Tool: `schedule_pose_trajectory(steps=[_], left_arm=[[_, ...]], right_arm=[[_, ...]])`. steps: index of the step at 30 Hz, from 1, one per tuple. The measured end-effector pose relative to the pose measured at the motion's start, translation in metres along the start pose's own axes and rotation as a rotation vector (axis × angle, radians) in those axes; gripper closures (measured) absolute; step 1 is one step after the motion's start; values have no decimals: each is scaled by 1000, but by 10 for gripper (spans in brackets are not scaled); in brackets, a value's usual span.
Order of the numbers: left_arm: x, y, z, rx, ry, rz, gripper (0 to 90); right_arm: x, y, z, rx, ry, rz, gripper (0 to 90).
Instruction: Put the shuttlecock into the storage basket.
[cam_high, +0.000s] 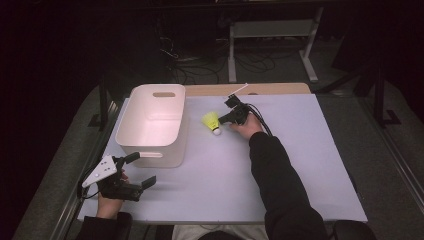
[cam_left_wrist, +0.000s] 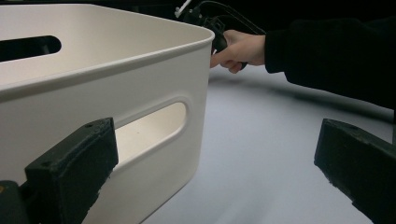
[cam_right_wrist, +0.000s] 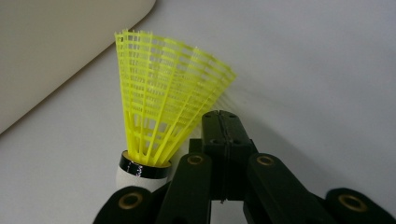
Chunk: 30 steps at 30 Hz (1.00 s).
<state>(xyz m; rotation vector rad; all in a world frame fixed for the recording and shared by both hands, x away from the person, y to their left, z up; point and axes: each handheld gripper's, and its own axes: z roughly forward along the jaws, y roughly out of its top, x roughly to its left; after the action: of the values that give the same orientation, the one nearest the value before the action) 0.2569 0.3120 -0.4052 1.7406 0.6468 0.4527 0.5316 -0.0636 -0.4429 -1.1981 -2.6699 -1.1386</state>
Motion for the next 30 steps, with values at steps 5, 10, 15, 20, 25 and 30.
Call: schedule_pose_trajectory(steps=[5, 10, 15, 20, 25, 30], left_arm=[[0, 0, 0, 0, -1, 0, 0], [0, 0, 0, 1, -1, 1, 0], [0, 0, 0, 0, 0, 1, 0], [0, 0, 0, 0, 0, 1, 0], [0, 0, 0, 1, 0, 2, 0], [0, 0, 0, 2, 0, 2, 0]], right_arm=[[4, 1, 2, 1, 9, -14, 886], [8, 2, 3, 1, 20, -24, 886], [14, 3, 4, 5, 30, -39, 886], [18, 5, 4, 0, 29, -60, 886], [19, 5, 1, 2, 29, -64, 885], [23, 7, -6, -3, 36, -90, 884]])
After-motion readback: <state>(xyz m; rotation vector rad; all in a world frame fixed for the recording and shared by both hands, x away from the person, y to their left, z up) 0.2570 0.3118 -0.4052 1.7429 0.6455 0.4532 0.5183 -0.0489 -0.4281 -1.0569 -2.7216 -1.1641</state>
